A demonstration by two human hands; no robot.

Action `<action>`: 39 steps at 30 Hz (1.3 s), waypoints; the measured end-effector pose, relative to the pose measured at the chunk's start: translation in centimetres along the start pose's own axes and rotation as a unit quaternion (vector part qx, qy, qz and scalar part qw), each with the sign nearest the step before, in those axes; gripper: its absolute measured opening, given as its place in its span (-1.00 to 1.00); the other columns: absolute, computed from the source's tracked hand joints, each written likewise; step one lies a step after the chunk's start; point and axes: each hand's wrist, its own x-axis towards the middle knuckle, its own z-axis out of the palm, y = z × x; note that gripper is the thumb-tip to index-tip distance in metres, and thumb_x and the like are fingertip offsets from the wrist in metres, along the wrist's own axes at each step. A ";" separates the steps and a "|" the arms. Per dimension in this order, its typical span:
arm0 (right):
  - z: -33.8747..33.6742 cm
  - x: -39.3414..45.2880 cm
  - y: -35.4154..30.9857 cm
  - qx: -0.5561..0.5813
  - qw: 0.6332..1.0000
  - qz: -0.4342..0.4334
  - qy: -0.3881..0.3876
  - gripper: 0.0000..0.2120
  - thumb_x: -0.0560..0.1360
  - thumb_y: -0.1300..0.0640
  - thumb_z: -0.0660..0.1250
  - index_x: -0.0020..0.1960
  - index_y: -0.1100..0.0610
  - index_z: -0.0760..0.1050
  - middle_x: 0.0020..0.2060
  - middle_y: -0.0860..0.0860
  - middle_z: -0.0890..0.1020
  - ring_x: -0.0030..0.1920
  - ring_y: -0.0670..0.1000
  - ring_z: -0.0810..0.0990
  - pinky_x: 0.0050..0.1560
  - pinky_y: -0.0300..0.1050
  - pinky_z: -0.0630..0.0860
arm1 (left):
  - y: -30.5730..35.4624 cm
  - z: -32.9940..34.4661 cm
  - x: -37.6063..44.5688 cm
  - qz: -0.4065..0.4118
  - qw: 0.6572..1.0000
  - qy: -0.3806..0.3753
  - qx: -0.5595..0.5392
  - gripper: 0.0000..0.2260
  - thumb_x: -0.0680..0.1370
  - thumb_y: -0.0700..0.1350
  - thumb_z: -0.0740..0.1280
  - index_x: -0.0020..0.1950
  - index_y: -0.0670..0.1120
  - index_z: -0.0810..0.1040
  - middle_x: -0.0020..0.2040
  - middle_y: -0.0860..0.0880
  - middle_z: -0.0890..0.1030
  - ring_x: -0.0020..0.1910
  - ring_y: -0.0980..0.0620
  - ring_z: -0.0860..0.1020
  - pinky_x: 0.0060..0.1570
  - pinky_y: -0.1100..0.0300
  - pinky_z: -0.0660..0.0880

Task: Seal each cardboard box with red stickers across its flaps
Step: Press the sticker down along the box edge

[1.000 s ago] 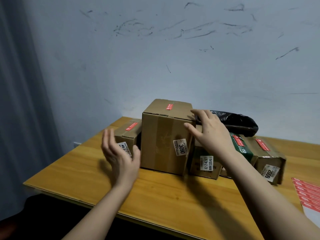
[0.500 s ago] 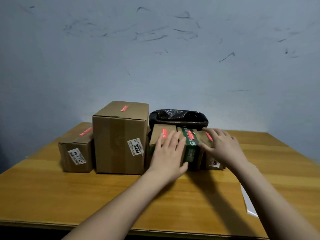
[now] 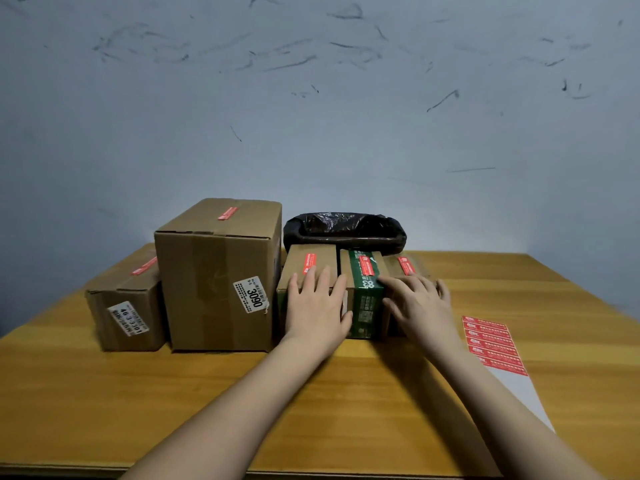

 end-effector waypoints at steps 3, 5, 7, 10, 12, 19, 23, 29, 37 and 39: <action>0.8 0.0 -0.1 0.019 0.999 0.007 0.049 -0.68 0.54 -0.01 0.31 0.30 -0.15 0.49 0.17 -0.03 0.60 0.30 0.11 0.47 0.33 0.25 0.23 | 0.0 0.1 0.2 0.001 1.000 0.004 -0.002 -0.42 0.59 0.21 0.08 0.55 0.03 0.06 0.56 -0.11 0.07 0.54 -0.15 0.00 0.46 -0.15 -0.03; 1.1 0.0 -0.3 0.022 0.997 0.008 0.079 -0.70 0.49 0.03 0.39 0.22 -0.12 0.55 0.07 -0.01 0.65 0.19 0.14 0.55 0.23 0.23 0.33 | -0.1 0.2 0.3 -0.001 1.000 0.005 -0.003 -0.42 0.59 0.23 0.08 0.55 0.02 0.07 0.56 -0.11 0.07 0.54 -0.15 0.00 0.46 -0.16 -0.02; 1.3 0.1 -0.3 0.023 0.996 0.005 0.091 -0.70 0.47 0.04 0.42 0.19 -0.12 0.57 0.03 -0.02 0.66 0.14 0.15 0.57 0.19 0.22 0.36 | 0.0 0.2 0.3 -0.004 1.000 0.009 -0.007 -0.39 0.58 0.24 0.09 0.55 0.02 0.06 0.56 -0.12 0.07 0.54 -0.16 -0.02 0.47 -0.17 -0.04; 1.2 0.1 0.0 0.035 0.996 0.001 0.088 -0.72 0.51 -0.01 0.37 0.22 -0.12 0.54 0.09 -0.03 0.64 0.21 0.12 0.53 0.24 0.20 0.31 | 0.4 0.2 0.2 0.011 1.000 0.027 -0.007 -0.35 0.57 0.25 0.10 0.56 -0.01 0.00 0.57 -0.14 0.01 0.55 -0.15 -0.07 0.47 -0.19 -0.15; 1.1 0.0 0.3 0.050 0.993 0.011 0.104 -0.72 0.53 -0.06 0.30 0.22 -0.07 0.53 0.11 -0.01 0.62 0.25 0.11 0.51 0.26 0.19 0.31 | 0.9 0.1 0.4 0.056 0.998 0.040 0.000 -0.33 0.57 0.23 0.11 0.57 -0.03 -0.02 0.57 -0.12 -0.02 0.55 -0.12 -0.10 0.46 -0.18 -0.24; 0.2 0.3 2.3 0.213 0.957 0.188 0.063 -0.57 0.59 -0.09 0.19 0.41 0.03 0.36 0.32 0.09 0.44 0.33 0.13 0.40 0.28 0.09 0.37 | 3.4 0.4 0.5 0.151 0.988 0.035 0.001 -0.34 0.58 0.19 0.13 0.57 -0.04 -0.03 0.58 -0.10 0.01 0.55 -0.07 -0.05 0.46 -0.10 -0.29; -0.1 1.3 2.4 0.467 0.836 0.289 -0.008 -0.55 0.63 -0.03 0.15 0.47 0.12 0.25 0.36 0.13 0.43 0.23 0.08 0.47 0.26 0.08 0.43 | 3.9 0.7 0.1 0.123 0.992 0.035 -0.013 -0.32 0.58 0.21 0.12 0.58 -0.03 -0.08 0.58 -0.12 0.01 0.55 -0.08 -0.04 0.48 -0.08 -0.23; 0.3 1.1 2.7 0.485 0.825 0.290 0.002 -0.60 0.65 0.05 0.11 0.45 0.14 0.28 0.21 0.10 0.51 -0.02 -0.01 0.53 -0.01 -0.04 0.50 | 4.0 0.8 0.0 0.111 0.993 0.033 -0.020 -0.31 0.57 0.22 0.14 0.58 -0.03 -0.05 0.57 -0.14 0.03 0.55 -0.11 -0.02 0.48 -0.10 -0.23; 0.3 0.5 3.0 0.467 0.836 0.288 0.002 -0.54 0.63 -0.06 0.13 0.45 0.12 0.26 0.24 0.10 0.49 0.09 0.07 0.53 0.11 0.05 0.51 | 4.3 0.8 0.0 0.113 0.992 0.049 -0.021 -0.29 0.48 0.23 0.27 0.53 -0.06 0.18 0.51 -0.19 0.22 0.51 -0.14 0.16 0.46 -0.16 -0.11; -0.2 0.1 3.8 0.430 0.860 0.275 0.004 -0.52 0.63 -0.06 0.15 0.47 0.14 0.24 0.30 0.12 0.47 0.22 0.11 0.49 0.18 0.01 0.43 | 4.9 0.7 0.0 0.132 0.988 0.072 -0.026 -0.29 0.39 0.23 0.36 0.45 -0.07 0.35 0.43 -0.20 0.37 0.45 -0.14 0.30 0.44 -0.15 0.07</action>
